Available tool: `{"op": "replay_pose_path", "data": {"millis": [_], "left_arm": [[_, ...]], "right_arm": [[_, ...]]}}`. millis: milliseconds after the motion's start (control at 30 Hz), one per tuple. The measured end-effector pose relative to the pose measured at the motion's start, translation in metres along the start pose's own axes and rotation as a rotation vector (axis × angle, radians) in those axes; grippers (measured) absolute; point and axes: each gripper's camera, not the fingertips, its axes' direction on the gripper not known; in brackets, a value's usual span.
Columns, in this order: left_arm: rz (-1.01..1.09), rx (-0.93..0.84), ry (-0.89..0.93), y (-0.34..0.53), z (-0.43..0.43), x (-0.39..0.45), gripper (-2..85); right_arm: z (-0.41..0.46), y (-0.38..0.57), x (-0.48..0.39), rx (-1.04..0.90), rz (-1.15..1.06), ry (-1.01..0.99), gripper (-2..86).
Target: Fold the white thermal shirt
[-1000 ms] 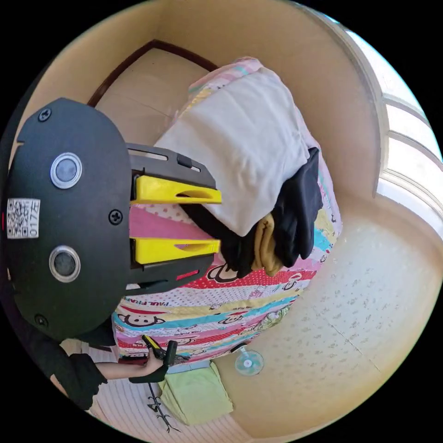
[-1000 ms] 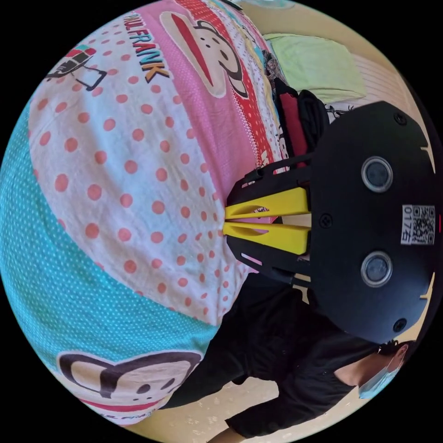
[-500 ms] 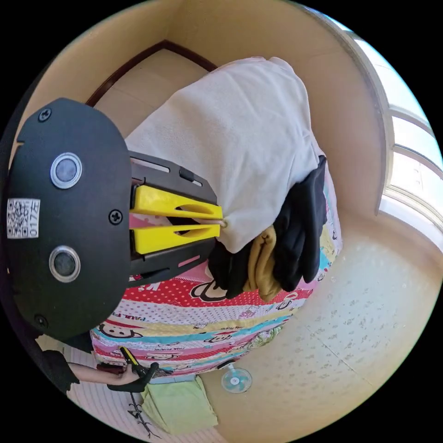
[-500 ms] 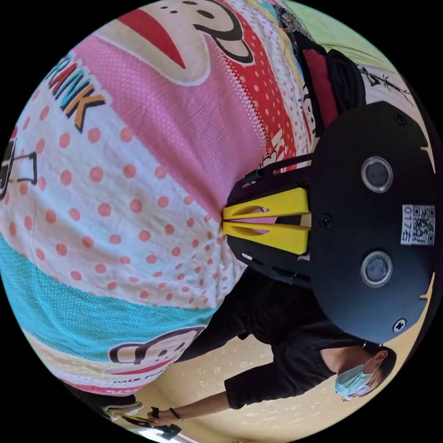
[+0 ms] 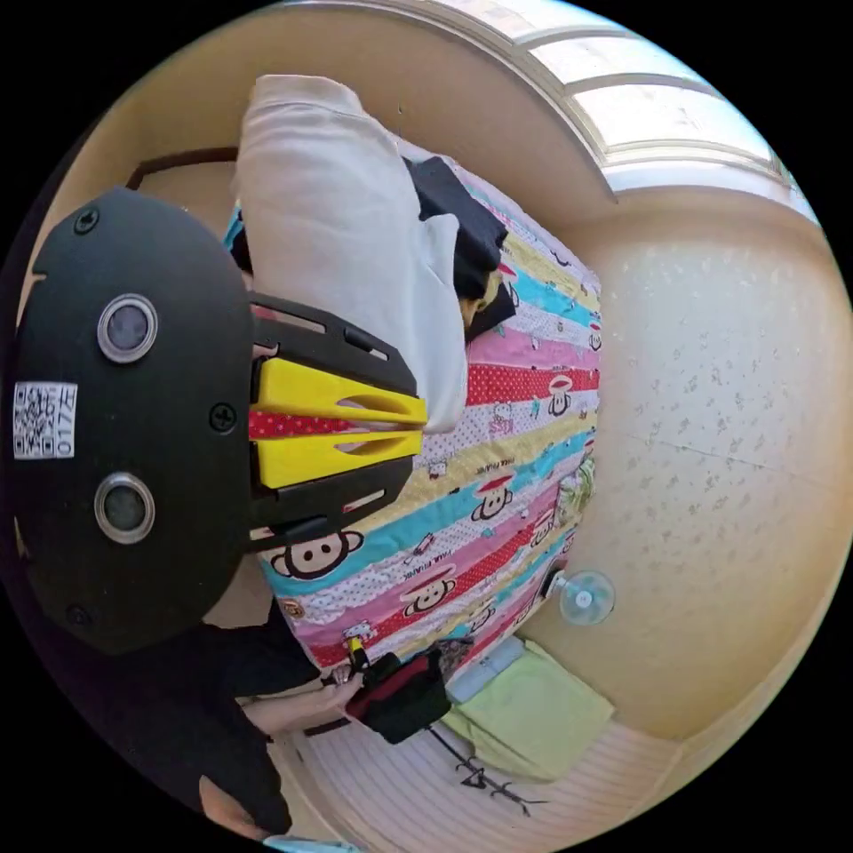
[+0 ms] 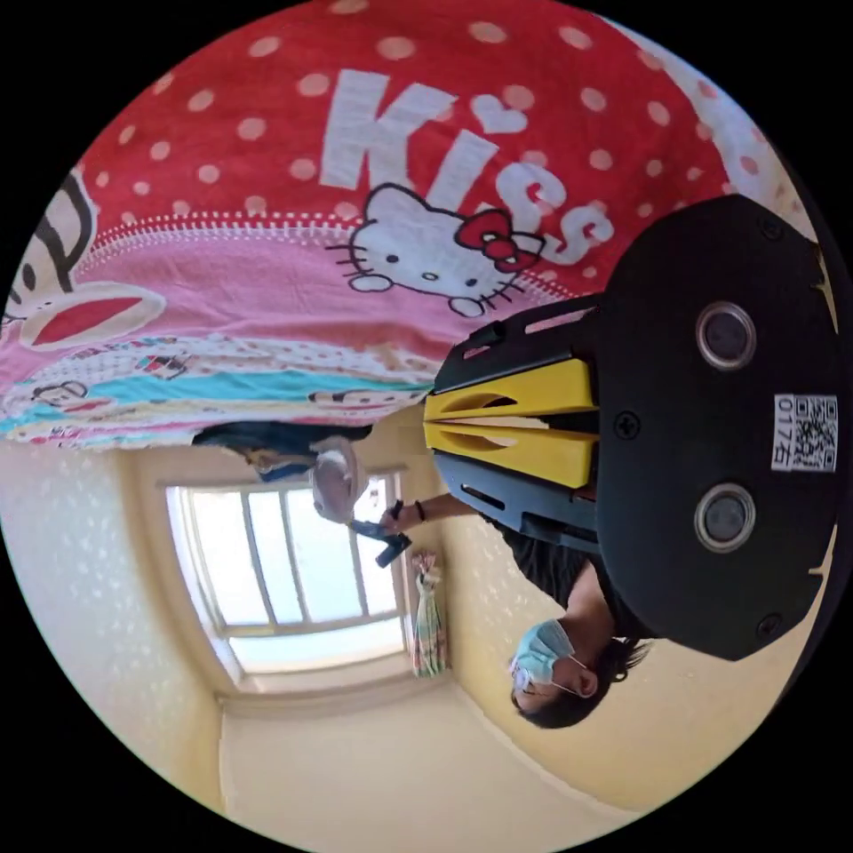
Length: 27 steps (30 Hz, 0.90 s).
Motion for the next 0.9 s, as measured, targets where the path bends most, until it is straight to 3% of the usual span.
{"op": "replay_pose_path", "data": {"millis": [200,333,500,600,733,833,900], "left_arm": [[0.255,0.077,0.496,-0.072,0.095,0.134,-0.7],[0.291,0.056,0.710,-0.097,0.177,0.209,-0.5],[0.134,-0.200,0.930,-0.089,0.324,0.259,-0.7],[0.059,-0.347,1.026,-0.052,0.372,0.252,-0.8],[-0.099,-0.330,1.051,0.009,0.384,0.220,-0.3],[-0.184,-0.363,0.940,0.052,0.387,0.206,2.9],[-0.099,-0.401,0.758,0.061,0.385,0.215,6.2]], "right_arm": [[-0.067,0.101,-0.053,0.183,-0.127,0.072,0.6],[-0.117,0.182,-0.082,0.330,-0.143,0.162,0.8],[-0.153,0.259,-0.090,0.424,-0.078,0.314,1.2],[-0.161,0.291,-0.084,0.436,-0.076,0.289,2.4],[-0.160,0.311,-0.076,0.391,-0.071,0.301,4.5],[-0.152,0.311,-0.068,0.343,-0.066,0.325,7.7],[-0.149,0.311,-0.061,0.331,-0.061,0.302,9.1]]}}
